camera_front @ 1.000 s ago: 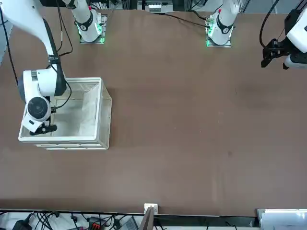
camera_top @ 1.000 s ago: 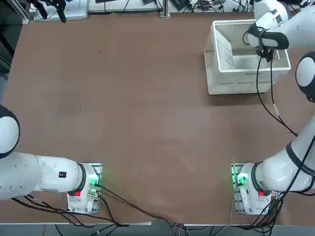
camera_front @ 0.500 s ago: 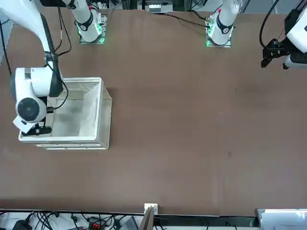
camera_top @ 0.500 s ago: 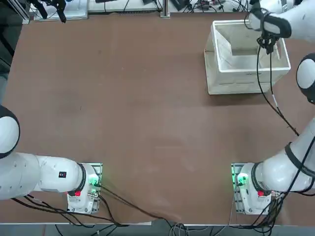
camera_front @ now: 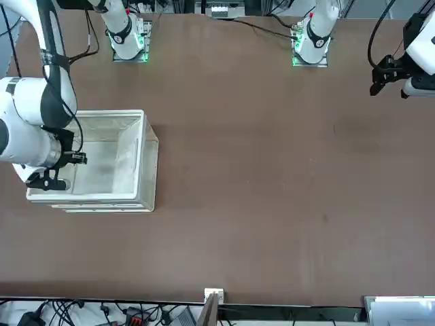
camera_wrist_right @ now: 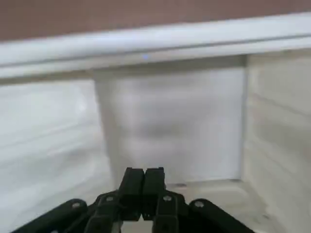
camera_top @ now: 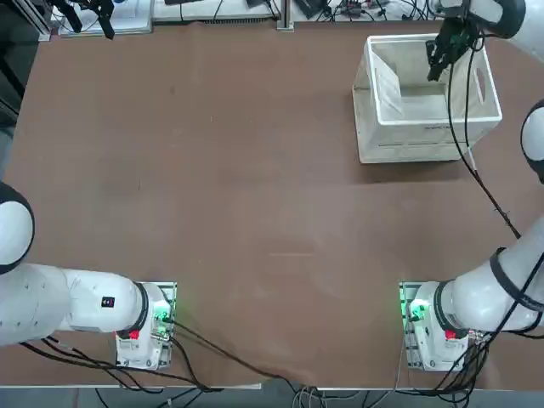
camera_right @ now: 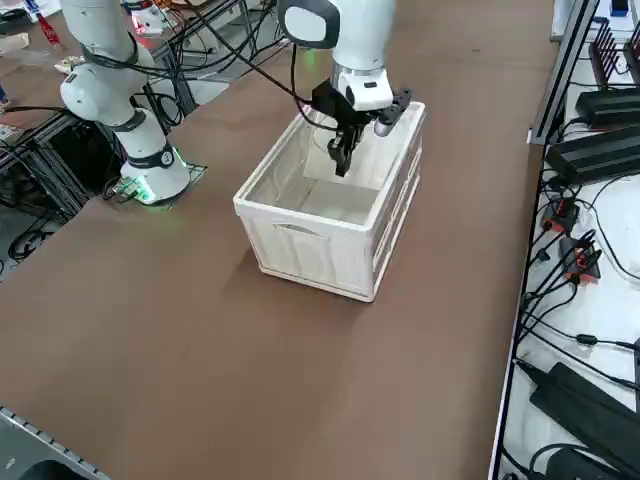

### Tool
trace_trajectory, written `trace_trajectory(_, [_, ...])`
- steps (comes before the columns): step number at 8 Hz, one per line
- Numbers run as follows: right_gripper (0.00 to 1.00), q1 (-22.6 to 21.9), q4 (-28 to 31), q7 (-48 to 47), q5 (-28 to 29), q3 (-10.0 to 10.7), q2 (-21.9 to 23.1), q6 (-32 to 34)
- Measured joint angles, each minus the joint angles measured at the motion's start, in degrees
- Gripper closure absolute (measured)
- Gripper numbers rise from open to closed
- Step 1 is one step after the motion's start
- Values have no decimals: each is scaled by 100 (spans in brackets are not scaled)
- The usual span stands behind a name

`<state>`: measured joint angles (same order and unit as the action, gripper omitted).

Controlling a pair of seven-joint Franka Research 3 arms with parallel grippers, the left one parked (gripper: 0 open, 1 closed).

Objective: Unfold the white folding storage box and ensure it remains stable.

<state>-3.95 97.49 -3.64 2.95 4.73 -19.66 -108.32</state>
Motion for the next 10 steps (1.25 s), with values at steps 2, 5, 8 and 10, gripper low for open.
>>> trace_trajectory(2, [98,12,152,544,898,1,-37,-252])
trace_trajectory(5, [98,63,412,1269,2124,11,-49,-784])
trace_trajectory(8, [98,63,751,1895,3217,9,-130,-1042])
trace_trajectory(10, [98,63,859,2197,3922,10,-189,-1082])
